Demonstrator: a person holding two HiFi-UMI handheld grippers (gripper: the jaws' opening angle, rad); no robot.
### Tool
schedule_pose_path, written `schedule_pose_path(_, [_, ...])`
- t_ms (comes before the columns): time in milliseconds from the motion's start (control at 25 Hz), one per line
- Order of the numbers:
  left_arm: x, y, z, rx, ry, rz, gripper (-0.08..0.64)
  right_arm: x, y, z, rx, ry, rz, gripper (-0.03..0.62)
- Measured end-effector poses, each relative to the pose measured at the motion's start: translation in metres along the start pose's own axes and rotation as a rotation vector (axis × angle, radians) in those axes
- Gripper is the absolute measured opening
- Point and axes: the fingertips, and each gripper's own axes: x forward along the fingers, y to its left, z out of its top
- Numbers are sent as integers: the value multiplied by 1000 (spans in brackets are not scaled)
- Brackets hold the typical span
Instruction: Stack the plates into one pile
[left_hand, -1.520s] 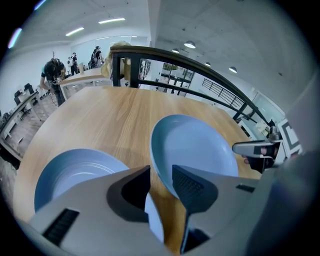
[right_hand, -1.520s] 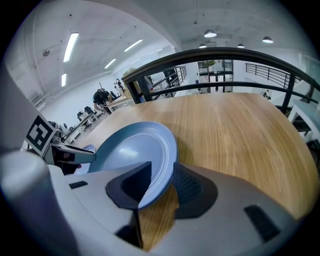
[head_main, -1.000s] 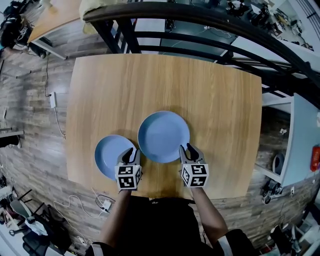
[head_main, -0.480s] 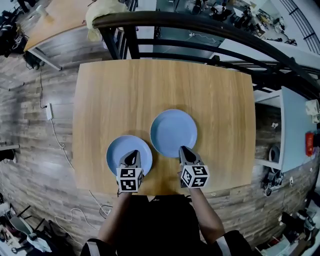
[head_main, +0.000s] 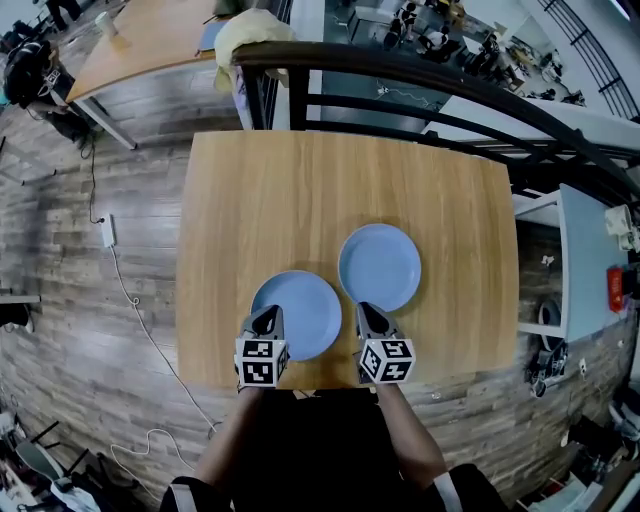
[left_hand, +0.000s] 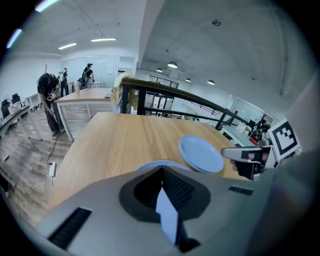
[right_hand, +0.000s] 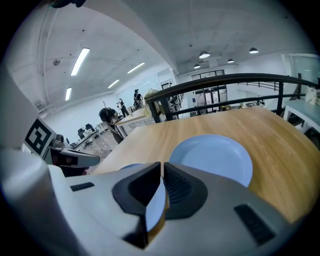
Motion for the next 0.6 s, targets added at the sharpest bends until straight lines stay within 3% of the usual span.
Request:
schedule_pose_path(320, [-22,52,-28,12,20,-10,23,2,50,-22,1,-2,-44,41])
schedule_pose_path(600, [-19,79,-58,-2,64,-34,23,2,61,-51,19,14,-105,43])
